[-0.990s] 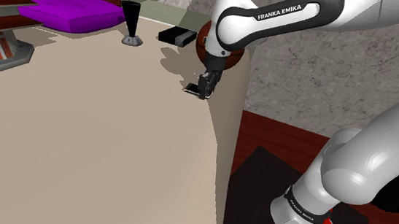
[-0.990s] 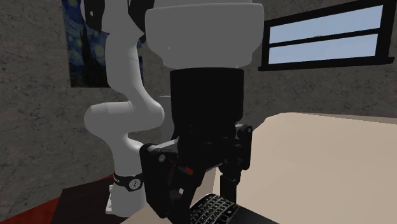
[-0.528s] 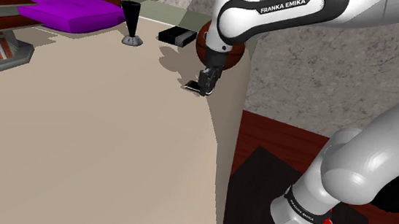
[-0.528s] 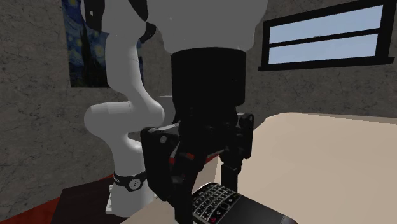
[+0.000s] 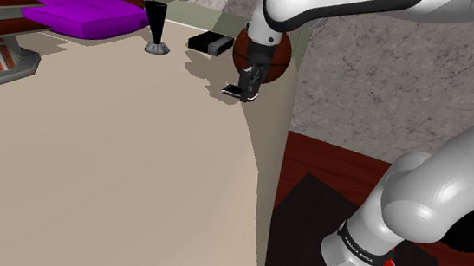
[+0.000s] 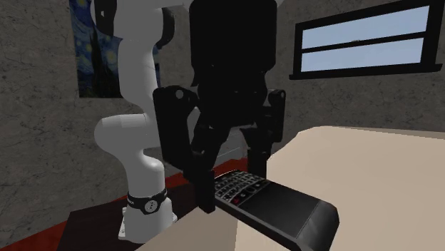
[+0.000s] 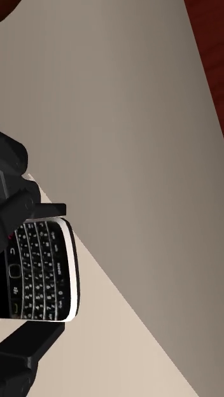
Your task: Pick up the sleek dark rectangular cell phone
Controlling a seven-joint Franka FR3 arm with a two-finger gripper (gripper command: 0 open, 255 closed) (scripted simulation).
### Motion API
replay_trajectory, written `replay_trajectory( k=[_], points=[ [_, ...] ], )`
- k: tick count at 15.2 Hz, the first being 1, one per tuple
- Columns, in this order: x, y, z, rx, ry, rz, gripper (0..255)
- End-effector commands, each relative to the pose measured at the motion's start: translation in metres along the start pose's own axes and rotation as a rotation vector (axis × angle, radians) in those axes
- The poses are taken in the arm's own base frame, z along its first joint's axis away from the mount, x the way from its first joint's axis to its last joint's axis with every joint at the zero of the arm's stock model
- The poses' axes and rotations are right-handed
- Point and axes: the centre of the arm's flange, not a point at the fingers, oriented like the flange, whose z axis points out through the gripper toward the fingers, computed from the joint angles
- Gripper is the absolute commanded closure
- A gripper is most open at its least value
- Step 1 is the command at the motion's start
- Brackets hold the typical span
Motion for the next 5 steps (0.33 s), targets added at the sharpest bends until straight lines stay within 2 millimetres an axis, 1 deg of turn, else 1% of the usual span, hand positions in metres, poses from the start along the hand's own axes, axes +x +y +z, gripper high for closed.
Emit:
replay_trajectory(
  k=[1, 3, 5],
  points=[
    [0.000, -0.001, -0.010, 0.000, 0.000, 0.000, 255],
    [0.000, -0.001, -0.021, 0.000, 0.000, 0.000, 255],
    [0.000, -0.001, -0.022, 0.000, 0.000, 0.000, 255]
  ],
)
